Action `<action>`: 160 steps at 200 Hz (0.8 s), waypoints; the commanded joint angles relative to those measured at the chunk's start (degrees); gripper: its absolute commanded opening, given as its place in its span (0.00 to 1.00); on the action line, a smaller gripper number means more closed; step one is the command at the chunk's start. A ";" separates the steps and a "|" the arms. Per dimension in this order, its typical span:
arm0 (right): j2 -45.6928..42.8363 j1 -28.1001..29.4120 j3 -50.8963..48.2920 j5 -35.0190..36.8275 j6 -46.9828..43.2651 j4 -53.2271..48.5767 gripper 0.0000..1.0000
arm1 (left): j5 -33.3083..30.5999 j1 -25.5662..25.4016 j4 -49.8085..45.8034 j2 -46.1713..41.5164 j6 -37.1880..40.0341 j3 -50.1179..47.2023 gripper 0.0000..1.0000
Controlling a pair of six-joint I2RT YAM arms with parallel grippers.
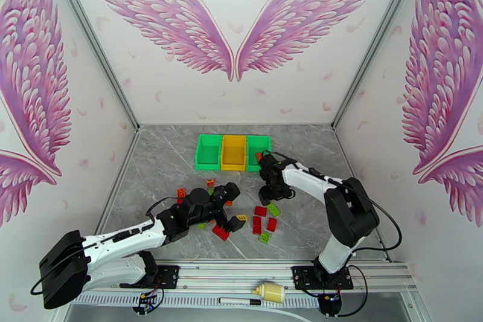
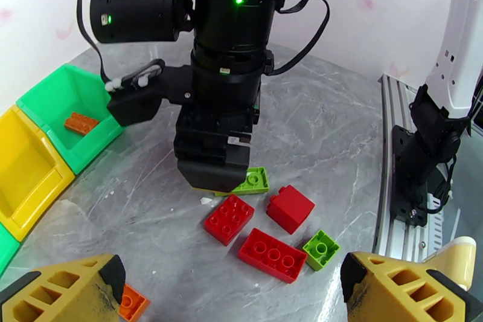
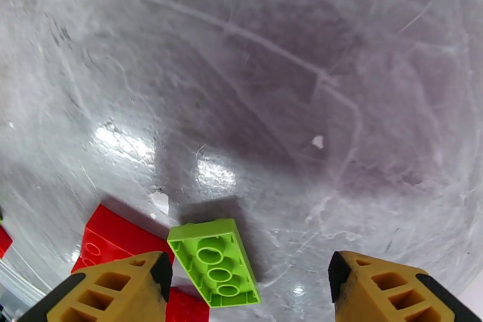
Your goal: Sort the legos into containers by color
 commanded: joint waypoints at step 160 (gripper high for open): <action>4.45 0.33 2.10 -1.58 1.65 0.20 0.35 | -1.66 -0.35 -0.43 -1.08 -1.02 1.31 0.99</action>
